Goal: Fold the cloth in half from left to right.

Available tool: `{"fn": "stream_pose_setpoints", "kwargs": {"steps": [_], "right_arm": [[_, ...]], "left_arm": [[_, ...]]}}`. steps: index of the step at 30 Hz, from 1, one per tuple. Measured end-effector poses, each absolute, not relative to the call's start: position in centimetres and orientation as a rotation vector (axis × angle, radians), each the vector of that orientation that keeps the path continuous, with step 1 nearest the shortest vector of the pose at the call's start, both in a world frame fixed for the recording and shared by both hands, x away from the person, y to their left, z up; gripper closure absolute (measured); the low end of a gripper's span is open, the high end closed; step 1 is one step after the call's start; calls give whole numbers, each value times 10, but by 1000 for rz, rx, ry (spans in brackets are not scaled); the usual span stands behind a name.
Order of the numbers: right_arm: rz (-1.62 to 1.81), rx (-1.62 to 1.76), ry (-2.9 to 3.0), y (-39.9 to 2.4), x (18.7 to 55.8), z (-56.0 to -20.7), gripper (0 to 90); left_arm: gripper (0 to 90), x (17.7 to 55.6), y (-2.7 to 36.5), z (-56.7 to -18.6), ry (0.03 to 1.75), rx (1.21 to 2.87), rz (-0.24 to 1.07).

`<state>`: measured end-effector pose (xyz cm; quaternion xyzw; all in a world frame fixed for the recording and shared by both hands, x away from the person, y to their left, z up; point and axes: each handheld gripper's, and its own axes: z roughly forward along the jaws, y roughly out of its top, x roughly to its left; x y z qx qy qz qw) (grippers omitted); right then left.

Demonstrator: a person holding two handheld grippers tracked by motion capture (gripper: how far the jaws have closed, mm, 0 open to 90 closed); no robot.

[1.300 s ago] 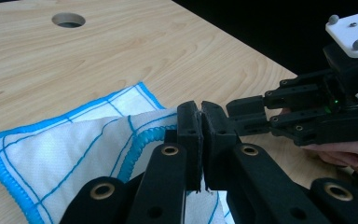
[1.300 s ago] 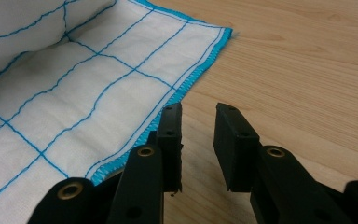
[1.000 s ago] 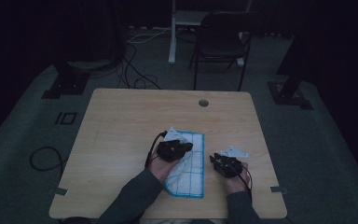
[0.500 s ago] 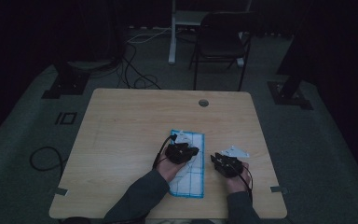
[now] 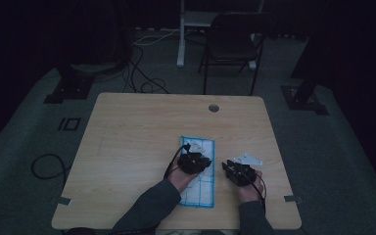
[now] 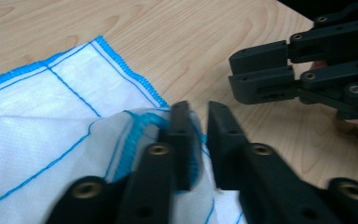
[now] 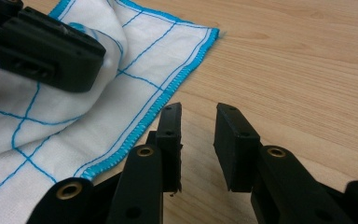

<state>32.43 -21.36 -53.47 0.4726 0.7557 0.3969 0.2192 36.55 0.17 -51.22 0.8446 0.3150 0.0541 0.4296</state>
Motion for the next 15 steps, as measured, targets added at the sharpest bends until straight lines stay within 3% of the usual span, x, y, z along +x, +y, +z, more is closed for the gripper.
{"fn": "stream_pose_setpoints", "kwargs": {"steps": [6, 15], "right_arm": [[1097, 1306, 2090, -214, 324, -535, 721], [1095, 1305, 2091, -214, 324, -535, 719]], "left_arm": [[654, 361, 11, -499, 773, 2089, 147], [649, 356, 40, -477, 793, 2027, 205]]}}
